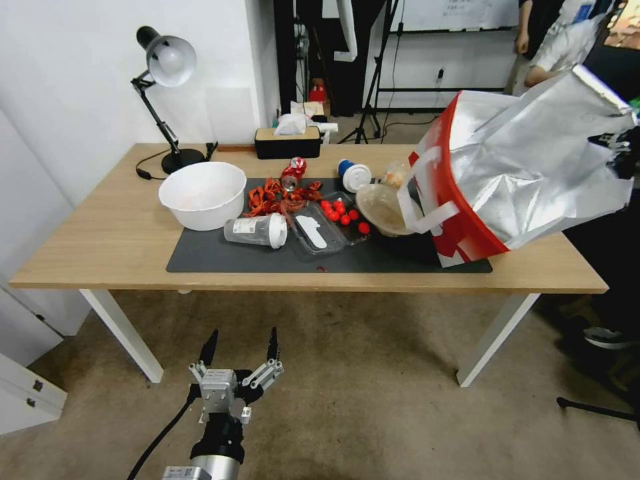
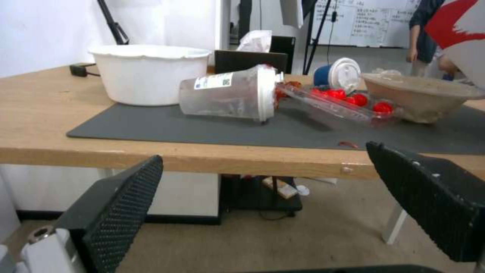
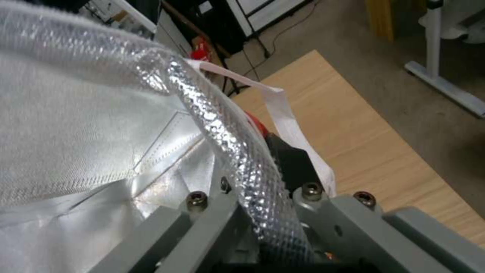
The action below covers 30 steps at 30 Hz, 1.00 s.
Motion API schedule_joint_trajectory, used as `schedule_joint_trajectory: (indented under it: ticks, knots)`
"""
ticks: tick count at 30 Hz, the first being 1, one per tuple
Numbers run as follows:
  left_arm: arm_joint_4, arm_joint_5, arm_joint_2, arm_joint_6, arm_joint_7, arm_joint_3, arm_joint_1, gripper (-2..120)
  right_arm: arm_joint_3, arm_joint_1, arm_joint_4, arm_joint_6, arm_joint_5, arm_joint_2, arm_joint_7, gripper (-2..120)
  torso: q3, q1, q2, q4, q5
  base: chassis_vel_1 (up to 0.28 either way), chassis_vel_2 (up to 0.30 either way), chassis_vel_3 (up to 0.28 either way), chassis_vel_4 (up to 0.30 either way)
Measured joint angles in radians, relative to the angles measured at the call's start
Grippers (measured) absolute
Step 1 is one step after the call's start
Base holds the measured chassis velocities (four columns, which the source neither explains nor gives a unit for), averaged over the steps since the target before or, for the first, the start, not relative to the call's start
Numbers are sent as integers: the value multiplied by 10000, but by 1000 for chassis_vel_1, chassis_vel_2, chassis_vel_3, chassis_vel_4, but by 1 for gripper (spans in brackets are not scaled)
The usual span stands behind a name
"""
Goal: Pick up the food delivery bag from the floor and place it on the table.
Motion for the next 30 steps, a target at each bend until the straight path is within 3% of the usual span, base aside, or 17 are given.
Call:
schedule_joint_trajectory:
  ticks: [22,30]
  knots:
    - [61,-168,91,12,-45,-67,-224,100,-2362,2589,-706,-244,-676,414,202,0,0,0,0,-1,-2,0,0,0,0]
    - [69,-217,89,59,-58,-103,-266,100,-3835,3764,-1181,-520,-879,874,502,0,0,1,-1,1,-1,0,0,0,0]
